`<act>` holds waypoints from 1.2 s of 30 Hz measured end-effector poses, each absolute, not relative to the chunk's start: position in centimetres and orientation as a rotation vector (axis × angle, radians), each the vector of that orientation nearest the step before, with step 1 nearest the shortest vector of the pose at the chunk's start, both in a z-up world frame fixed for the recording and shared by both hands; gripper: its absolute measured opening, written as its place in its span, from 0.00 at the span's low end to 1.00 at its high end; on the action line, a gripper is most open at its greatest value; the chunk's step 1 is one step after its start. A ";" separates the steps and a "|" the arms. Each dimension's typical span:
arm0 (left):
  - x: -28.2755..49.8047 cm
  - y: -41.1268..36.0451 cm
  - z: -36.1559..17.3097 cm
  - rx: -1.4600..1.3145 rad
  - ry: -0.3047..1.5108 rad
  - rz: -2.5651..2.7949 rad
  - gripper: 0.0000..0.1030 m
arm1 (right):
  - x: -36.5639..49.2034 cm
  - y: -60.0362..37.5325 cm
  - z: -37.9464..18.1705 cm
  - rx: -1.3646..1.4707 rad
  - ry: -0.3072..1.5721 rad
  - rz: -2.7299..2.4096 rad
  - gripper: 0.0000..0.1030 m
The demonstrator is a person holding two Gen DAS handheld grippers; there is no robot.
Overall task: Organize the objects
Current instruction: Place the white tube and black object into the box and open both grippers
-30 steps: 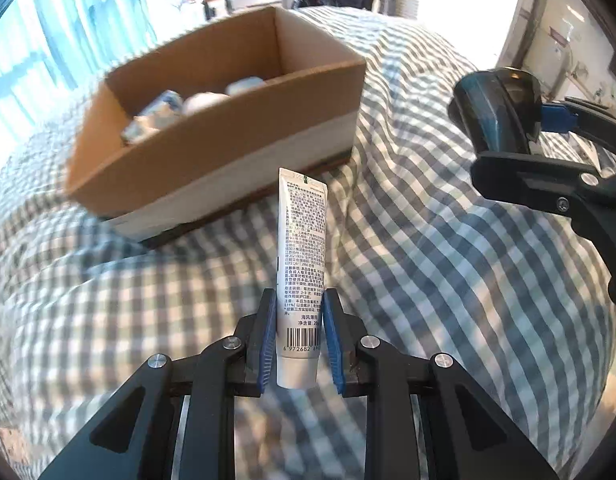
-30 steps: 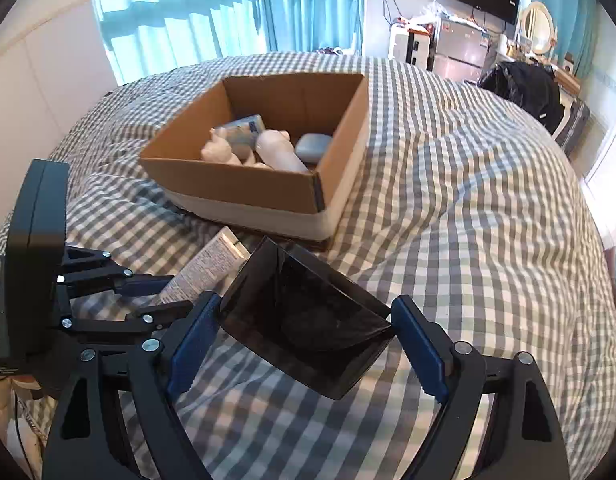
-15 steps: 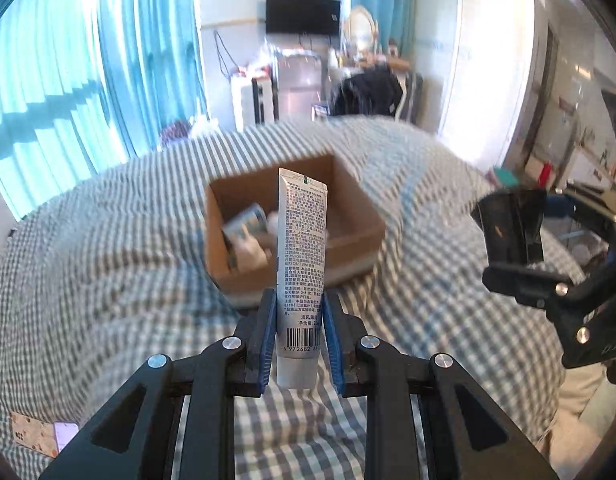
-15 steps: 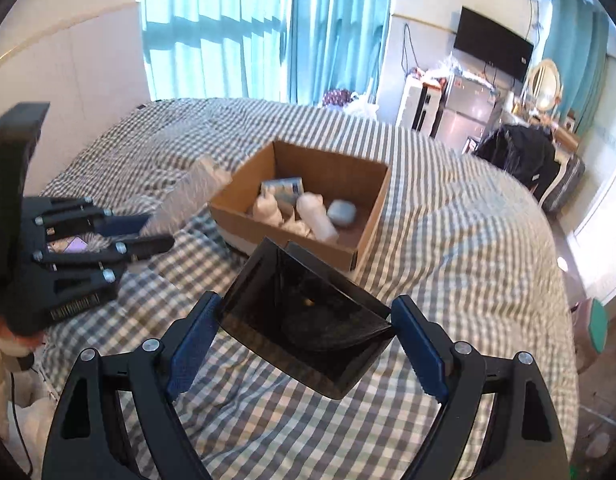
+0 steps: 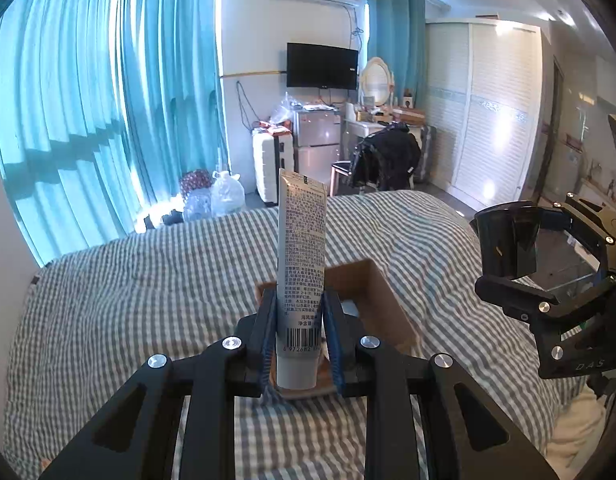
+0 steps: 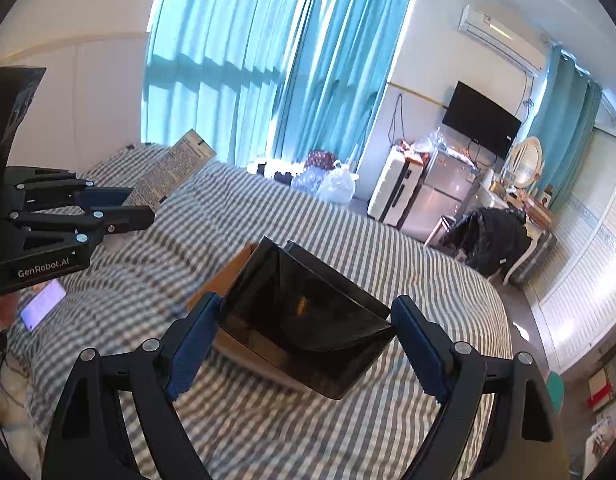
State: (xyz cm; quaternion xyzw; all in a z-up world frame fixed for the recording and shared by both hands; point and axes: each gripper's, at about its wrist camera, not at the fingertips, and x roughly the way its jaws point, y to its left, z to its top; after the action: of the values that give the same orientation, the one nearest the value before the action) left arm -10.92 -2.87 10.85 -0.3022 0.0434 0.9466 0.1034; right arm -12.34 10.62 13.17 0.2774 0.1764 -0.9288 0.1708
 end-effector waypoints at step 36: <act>-28.5 2.9 -12.1 -1.372 0.153 2.534 0.24 | -32.8 13.0 -7.2 1.202 0.139 -2.462 0.85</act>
State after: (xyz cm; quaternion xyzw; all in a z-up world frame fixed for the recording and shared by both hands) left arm -28.52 2.93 -12.07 -0.4715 0.0527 0.8709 0.1278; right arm -32.85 13.02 -7.16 0.4295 0.0498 -0.8798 0.1977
